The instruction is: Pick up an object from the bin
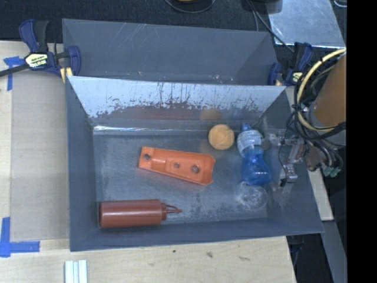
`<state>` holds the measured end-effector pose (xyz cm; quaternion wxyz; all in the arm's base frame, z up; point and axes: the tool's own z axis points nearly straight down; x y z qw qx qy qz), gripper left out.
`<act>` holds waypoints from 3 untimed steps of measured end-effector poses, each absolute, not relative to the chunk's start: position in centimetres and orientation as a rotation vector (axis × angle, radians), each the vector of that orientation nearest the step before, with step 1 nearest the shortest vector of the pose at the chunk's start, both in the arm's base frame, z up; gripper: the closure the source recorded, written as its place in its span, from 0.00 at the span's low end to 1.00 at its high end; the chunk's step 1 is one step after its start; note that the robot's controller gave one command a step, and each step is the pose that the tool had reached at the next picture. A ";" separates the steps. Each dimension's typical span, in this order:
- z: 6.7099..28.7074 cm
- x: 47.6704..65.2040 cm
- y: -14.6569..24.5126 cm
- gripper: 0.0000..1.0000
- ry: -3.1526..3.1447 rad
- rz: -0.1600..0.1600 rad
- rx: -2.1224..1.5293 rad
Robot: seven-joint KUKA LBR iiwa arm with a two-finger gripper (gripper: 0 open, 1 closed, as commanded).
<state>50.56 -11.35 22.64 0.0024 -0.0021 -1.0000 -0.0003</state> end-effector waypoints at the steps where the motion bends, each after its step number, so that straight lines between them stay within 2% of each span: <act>1: 23.1 50.7 -11.3 0.00 -3.145 0.002 0.000; 2: 15.0 54.8 -6.7 0.00 -3.142 -0.001 -0.061; 3: 13.7 55.5 -6.9 0.00 -3.142 0.001 -0.139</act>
Offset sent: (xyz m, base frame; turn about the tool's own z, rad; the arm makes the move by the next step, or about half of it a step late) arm 0.0414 0.0469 -0.0796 0.0349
